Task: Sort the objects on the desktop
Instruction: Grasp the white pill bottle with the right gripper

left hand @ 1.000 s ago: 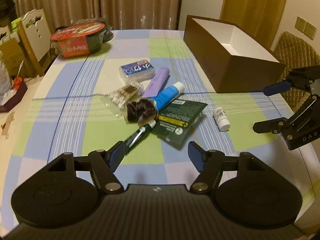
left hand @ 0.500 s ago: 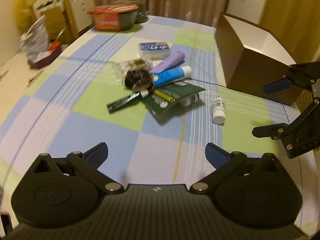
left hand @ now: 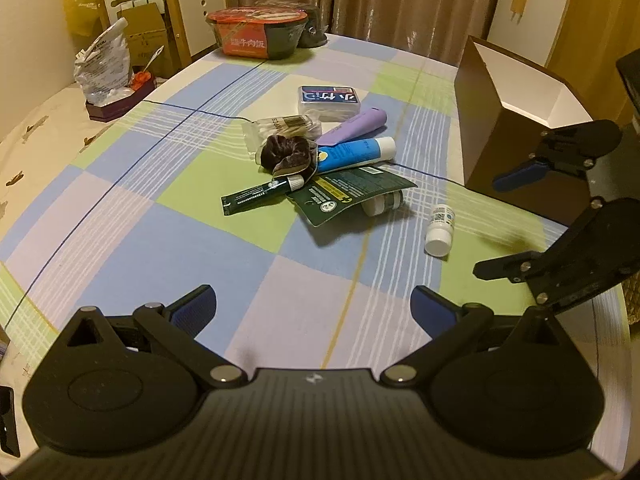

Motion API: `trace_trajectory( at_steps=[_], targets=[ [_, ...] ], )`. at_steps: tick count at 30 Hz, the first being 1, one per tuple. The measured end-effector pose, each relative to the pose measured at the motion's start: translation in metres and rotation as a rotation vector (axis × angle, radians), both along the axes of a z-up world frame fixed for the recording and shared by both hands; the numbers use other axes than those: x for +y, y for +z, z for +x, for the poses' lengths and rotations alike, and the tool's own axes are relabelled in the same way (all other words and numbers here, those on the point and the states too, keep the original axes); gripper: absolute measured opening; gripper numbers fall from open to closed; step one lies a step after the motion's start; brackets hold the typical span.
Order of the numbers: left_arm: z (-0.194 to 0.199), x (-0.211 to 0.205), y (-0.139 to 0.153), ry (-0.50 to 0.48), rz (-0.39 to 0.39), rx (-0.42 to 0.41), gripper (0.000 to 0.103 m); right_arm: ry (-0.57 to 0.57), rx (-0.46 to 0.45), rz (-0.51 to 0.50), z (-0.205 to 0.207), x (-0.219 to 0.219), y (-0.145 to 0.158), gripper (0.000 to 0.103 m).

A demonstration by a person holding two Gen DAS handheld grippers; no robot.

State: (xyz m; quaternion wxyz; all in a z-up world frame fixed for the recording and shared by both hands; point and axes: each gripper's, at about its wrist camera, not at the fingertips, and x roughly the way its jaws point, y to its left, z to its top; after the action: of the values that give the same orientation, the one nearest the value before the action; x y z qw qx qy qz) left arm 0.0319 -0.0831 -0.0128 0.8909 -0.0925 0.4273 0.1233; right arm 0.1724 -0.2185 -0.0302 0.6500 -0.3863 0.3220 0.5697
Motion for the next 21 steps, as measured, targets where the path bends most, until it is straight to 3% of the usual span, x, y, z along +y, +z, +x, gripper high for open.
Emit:
trace_trajectory(
  at_steps=[5, 6, 7, 8, 18, 19, 21],
  targets=[
    [0.011, 0.002, -0.007, 0.001, -0.018, 0.002, 0.102, 0.024, 0.018, -0.018, 0.013, 0.011, -0.012, 0.086],
    [0.013, 0.002, -0.009, 0.0, -0.023, 0.002, 0.102, 0.031, 0.021, -0.023, 0.016, 0.013, -0.015, 0.084],
    [0.015, 0.002, -0.01, -0.001, -0.027, 0.003, 0.102, 0.04, 0.022, -0.03, 0.017, 0.015, -0.017, 0.068],
    [0.017, 0.001, -0.012, -0.002, -0.03, 0.003, 0.102, 0.05, 0.021, -0.04, 0.019, 0.018, -0.02, 0.062],
    [0.028, 0.004, -0.02, 0.001, -0.046, 0.015, 0.102, 0.095, 0.046, -0.081, 0.03, 0.034, -0.034, 0.061],
    [0.029, 0.005, -0.021, 0.002, -0.046, 0.016, 0.102, 0.094, 0.051, -0.084, 0.031, 0.035, -0.035, 0.051],
    [0.03, 0.006, -0.021, 0.004, -0.047, 0.016, 0.102, 0.079, 0.067, -0.085, 0.034, 0.036, -0.036, 0.046]
  ],
)
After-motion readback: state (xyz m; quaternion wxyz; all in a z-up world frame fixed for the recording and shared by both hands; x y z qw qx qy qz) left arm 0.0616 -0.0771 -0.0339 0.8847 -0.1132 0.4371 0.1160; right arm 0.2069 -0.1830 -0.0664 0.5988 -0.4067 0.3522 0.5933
